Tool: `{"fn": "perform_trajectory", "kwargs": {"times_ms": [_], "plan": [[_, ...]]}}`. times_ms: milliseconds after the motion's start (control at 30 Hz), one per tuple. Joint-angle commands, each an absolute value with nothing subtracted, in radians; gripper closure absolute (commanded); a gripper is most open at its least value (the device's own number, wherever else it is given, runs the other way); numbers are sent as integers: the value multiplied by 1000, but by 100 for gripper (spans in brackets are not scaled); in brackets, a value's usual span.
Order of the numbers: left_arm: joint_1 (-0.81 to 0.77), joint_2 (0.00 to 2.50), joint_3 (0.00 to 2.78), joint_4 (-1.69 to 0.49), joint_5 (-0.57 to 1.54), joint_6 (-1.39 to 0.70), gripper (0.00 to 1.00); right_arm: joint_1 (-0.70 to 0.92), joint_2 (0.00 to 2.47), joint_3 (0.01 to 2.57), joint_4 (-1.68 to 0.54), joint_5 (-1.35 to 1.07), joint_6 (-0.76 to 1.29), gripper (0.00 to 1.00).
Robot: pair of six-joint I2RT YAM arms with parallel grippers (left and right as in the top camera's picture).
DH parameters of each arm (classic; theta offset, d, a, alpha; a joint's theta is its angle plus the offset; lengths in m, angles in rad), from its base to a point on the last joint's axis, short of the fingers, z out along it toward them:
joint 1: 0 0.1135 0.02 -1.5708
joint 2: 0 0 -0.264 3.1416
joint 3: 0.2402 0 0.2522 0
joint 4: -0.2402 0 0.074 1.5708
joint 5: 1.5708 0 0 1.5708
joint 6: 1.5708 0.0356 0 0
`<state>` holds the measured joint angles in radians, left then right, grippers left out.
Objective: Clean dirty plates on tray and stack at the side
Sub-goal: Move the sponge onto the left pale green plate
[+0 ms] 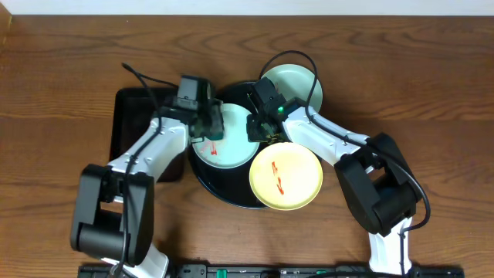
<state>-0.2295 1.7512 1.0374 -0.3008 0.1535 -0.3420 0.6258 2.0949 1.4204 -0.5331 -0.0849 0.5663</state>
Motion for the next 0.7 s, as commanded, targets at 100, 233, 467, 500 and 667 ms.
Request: {"fn": "perform_trajectory", "kwargs": {"times_ms": [100,233,467,500,667], "plan": [[-245,1835,1026,-281,-39,-350,92,636,2130,1424,-538,-80,557,99],[-245,1840,1026,-370,-20,-354,93,636,2130,1424,-539,-80,557,99],[-245,1840,1026,-591,237,-341,93,636,2130,1424,-544,-86,556,99],[-245,1840,1026,-598,272,-326,92,636,2130,1424,-545,-91,556,99],[-245,1840,1031,-598,402,-300,92,636,2130,1424,-546,-110,557,99]]}}
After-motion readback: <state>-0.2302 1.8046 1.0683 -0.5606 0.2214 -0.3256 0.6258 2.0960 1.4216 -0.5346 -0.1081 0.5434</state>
